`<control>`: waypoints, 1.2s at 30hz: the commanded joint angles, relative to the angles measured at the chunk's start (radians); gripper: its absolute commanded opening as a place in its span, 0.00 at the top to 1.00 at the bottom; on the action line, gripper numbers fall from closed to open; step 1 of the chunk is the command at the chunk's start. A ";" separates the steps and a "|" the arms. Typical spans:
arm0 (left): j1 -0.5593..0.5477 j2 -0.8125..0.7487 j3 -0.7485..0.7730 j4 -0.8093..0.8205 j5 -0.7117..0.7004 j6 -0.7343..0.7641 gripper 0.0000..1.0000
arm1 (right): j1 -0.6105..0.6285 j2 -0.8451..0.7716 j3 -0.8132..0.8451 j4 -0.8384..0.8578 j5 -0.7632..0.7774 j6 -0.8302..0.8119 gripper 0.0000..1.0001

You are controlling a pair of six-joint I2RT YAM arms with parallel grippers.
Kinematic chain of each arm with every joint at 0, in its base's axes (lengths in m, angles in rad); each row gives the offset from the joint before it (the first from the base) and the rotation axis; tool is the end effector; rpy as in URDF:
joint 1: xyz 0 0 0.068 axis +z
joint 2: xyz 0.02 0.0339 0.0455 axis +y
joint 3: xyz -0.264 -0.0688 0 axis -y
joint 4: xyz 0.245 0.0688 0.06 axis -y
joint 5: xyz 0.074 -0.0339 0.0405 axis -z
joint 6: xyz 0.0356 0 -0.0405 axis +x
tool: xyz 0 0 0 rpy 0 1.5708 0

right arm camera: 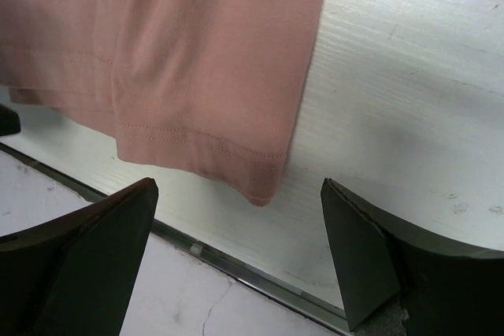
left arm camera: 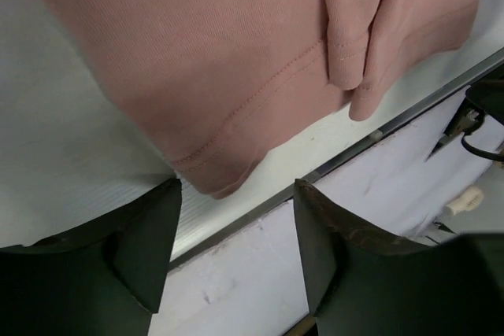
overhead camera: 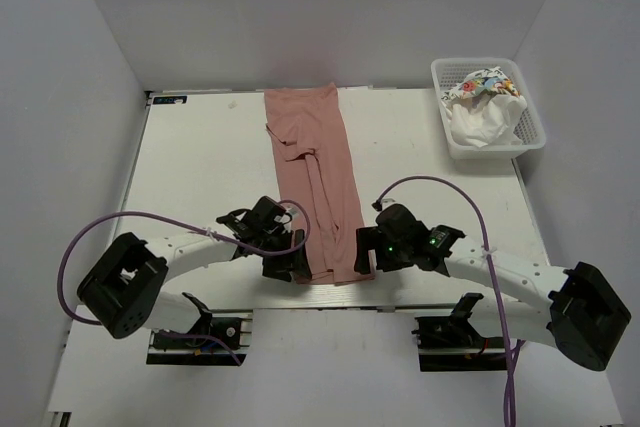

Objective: Fold and stack the t-shirts

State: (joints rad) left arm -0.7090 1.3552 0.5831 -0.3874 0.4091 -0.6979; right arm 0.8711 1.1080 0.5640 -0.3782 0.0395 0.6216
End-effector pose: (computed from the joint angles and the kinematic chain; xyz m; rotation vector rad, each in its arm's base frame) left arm 0.1605 -0.1563 0.1457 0.1448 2.9656 -0.8696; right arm 0.1357 0.1590 0.1869 -0.3046 2.5669 0.5525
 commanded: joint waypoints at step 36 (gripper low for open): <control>-0.007 -0.042 -0.008 0.007 -0.047 -0.014 1.00 | -0.001 0.067 -0.033 0.176 -0.011 0.012 1.00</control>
State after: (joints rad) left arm -0.7113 1.3674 0.5686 -0.3859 0.3733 -0.7151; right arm 0.8680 1.2007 0.5056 -0.2375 -0.0525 0.6441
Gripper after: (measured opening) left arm 0.087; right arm 0.026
